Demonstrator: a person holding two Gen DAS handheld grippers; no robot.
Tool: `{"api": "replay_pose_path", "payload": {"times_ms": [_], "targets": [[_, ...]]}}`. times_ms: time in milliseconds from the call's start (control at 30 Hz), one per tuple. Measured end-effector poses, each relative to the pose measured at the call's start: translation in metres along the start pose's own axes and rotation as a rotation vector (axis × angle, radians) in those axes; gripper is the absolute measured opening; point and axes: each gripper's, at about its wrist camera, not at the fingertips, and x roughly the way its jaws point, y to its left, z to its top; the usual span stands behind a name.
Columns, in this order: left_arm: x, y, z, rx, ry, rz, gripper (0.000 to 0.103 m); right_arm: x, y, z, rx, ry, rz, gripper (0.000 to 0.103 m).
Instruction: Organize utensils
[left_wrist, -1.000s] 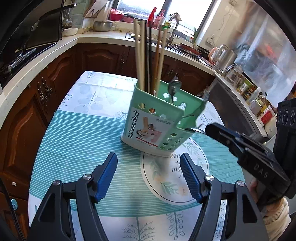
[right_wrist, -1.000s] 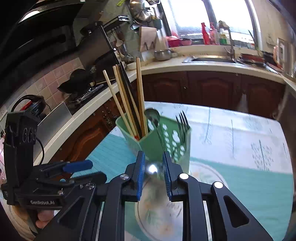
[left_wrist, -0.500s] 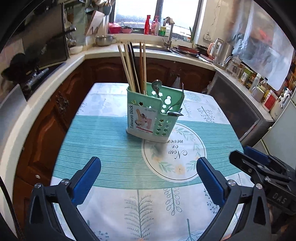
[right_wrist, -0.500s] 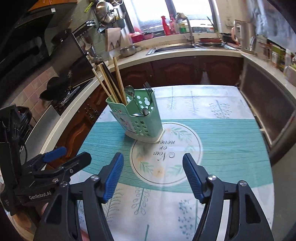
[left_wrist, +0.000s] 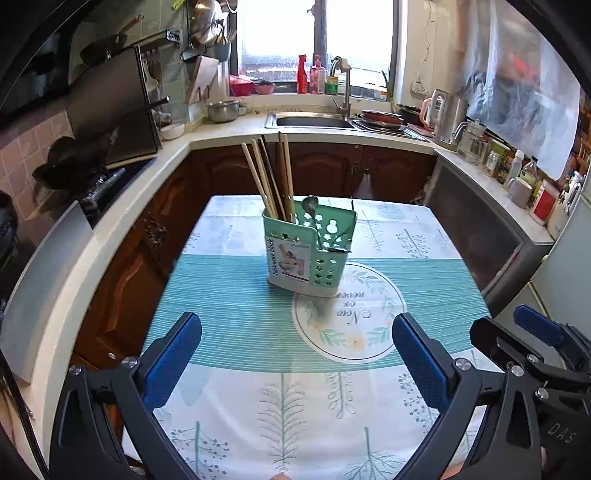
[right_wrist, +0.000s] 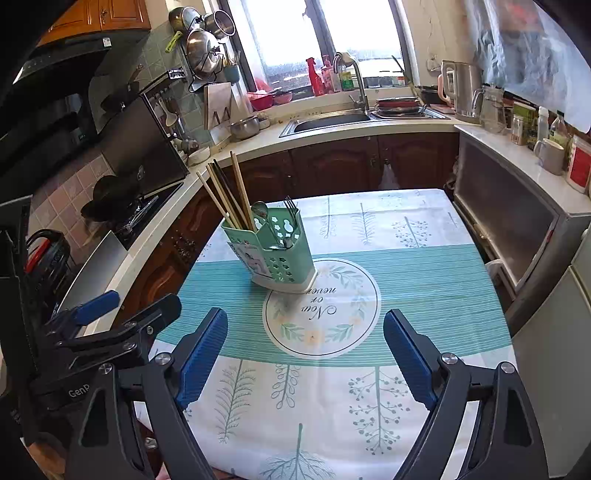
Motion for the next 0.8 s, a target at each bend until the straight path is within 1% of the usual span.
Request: {"api": "replay_pose_path", "payload": {"times_ms": [167, 333, 800], "targets": [[-0.01, 0.0, -0.003, 0.001, -0.008, 0.017, 0.102, -0.019, 0.0, -0.006, -0.003, -0.006, -0.004, 0.088], [-0.014, 0.001, -0.004, 0.0, -0.015, 0.036, 0.102, -0.024, 0.004, -0.005, -0.019, -0.01, -0.02, 0.088], [-0.02, 0.003, -0.004, -0.007, -0.029, 0.038, 0.102, -0.032, 0.004, -0.002, -0.023, -0.023, -0.021, 0.088]]}}
